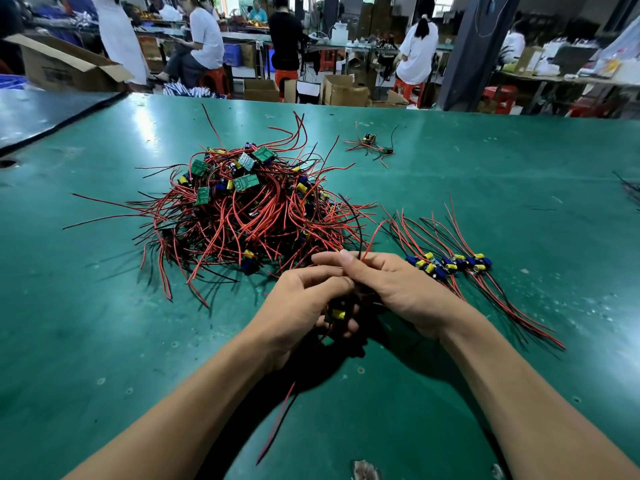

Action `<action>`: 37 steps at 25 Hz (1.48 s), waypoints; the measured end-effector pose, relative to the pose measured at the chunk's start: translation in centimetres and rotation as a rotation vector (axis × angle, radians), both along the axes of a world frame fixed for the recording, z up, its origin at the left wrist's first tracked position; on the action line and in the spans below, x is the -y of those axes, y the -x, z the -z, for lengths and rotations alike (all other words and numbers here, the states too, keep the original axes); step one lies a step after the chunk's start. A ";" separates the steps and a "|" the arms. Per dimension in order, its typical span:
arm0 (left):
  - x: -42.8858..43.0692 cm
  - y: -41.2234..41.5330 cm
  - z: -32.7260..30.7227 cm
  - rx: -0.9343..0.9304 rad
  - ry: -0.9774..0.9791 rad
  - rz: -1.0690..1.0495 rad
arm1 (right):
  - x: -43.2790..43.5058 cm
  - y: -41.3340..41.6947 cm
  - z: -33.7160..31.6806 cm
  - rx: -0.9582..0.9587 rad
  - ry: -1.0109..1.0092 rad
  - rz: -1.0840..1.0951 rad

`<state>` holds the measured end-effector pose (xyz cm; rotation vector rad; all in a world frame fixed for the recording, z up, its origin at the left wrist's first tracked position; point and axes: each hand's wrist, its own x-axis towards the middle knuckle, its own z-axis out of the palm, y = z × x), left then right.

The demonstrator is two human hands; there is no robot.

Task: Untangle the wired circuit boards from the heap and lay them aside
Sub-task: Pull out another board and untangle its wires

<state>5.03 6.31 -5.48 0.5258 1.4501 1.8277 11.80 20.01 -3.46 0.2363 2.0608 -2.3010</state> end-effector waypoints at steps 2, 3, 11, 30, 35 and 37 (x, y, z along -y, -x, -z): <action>-0.2 -0.2 0.1 -0.023 -0.022 -0.021 | 0.0 0.1 0.2 -0.010 0.016 0.003; -0.2 -0.2 0.2 -0.032 -0.030 -0.027 | 0.0 0.1 0.3 -0.006 -0.003 0.003; -0.4 0.0 0.3 -0.030 -0.044 -0.087 | -0.3 0.4 0.8 0.020 -0.077 0.033; -0.7 -0.3 0.5 -0.072 -0.023 -0.040 | -2.1 1.9 2.1 -0.269 -0.527 0.632; -0.7 -0.3 0.5 -0.096 -0.015 -0.068 | -1.6 1.7 1.7 -0.193 -0.134 0.463; -0.7 -0.3 0.5 -0.112 -0.015 -0.094 | -1.2 1.6 1.6 -0.143 -0.083 0.419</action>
